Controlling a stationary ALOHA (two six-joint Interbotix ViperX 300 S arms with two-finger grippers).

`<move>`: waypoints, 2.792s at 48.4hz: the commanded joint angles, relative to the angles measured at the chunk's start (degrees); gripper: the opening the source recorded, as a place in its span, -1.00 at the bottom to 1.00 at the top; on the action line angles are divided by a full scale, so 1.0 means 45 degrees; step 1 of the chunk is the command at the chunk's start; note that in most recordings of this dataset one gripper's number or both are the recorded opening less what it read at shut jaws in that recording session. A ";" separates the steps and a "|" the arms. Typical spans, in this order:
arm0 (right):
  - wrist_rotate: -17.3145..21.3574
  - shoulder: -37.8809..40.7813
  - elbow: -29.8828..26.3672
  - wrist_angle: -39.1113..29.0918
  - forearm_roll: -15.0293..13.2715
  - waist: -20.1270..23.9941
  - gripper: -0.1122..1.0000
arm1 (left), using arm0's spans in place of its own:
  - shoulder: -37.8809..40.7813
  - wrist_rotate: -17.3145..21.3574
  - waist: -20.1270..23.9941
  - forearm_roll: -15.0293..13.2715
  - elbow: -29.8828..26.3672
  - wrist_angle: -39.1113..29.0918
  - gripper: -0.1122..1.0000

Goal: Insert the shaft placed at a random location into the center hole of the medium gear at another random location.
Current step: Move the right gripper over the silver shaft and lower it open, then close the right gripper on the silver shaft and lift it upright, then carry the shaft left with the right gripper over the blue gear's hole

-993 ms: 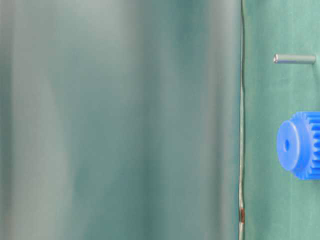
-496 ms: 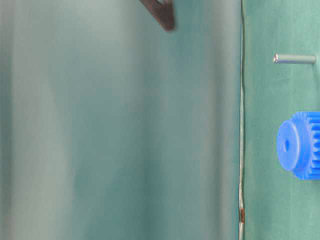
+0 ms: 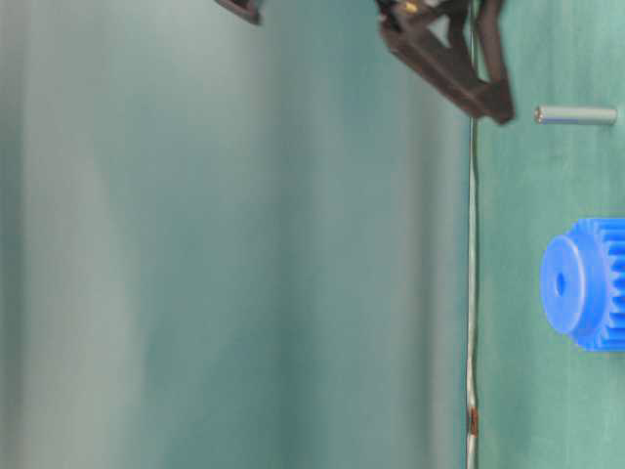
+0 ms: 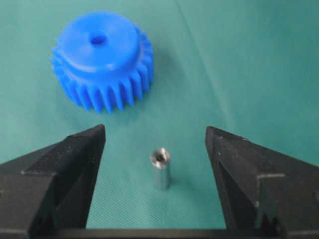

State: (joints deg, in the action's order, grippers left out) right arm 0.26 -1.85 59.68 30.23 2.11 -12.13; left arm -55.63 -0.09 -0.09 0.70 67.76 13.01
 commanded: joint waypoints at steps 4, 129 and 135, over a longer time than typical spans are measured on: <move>-0.0078 0.0762 -0.0332 0.0625 0.0195 -0.0156 0.65 | 0.0059 0.0000 -0.0020 0.0039 -0.0312 0.0039 -0.79; 0.0020 0.0469 -0.4648 -0.3301 0.0391 0.1406 -0.55 | 0.0098 -0.0059 -0.0020 0.0039 -0.0332 -0.0098 -0.79; 0.0020 0.1016 -0.5195 -0.3301 0.0391 0.1484 -0.56 | 0.0098 -0.0078 -0.0020 0.0020 -0.0332 -0.0156 -0.79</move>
State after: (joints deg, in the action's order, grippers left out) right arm 0.26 2.55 38.94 14.94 3.69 -5.63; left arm -55.63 -0.35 -0.18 0.70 67.76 12.13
